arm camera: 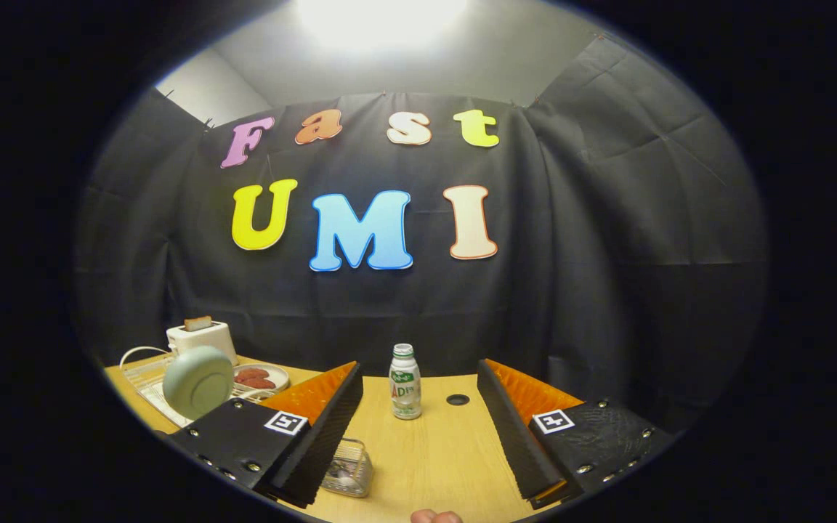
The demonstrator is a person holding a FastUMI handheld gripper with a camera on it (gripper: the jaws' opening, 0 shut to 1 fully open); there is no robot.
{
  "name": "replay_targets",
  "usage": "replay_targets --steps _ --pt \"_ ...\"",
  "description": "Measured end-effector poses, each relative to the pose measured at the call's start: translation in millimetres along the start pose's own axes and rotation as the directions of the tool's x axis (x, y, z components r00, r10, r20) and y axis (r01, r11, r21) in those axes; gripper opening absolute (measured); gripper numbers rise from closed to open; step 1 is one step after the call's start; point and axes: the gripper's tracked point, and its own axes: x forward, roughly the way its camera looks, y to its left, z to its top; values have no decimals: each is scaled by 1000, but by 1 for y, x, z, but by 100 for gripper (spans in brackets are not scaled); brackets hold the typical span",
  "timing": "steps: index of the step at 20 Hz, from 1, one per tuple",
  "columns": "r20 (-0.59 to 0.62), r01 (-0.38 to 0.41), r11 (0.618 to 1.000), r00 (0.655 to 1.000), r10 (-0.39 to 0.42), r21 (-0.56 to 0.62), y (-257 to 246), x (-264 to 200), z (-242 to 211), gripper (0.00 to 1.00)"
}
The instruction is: Take the plate from the dish rack, then take the spoon from the basket and place it into the plate.
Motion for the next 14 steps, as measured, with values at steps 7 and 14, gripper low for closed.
replay_targets --steps 7,14 --pt "55 -52 998 997 53 -21 94 0 73 97" --pt "-56 -106 994 993 106 13 162 14 68 97"
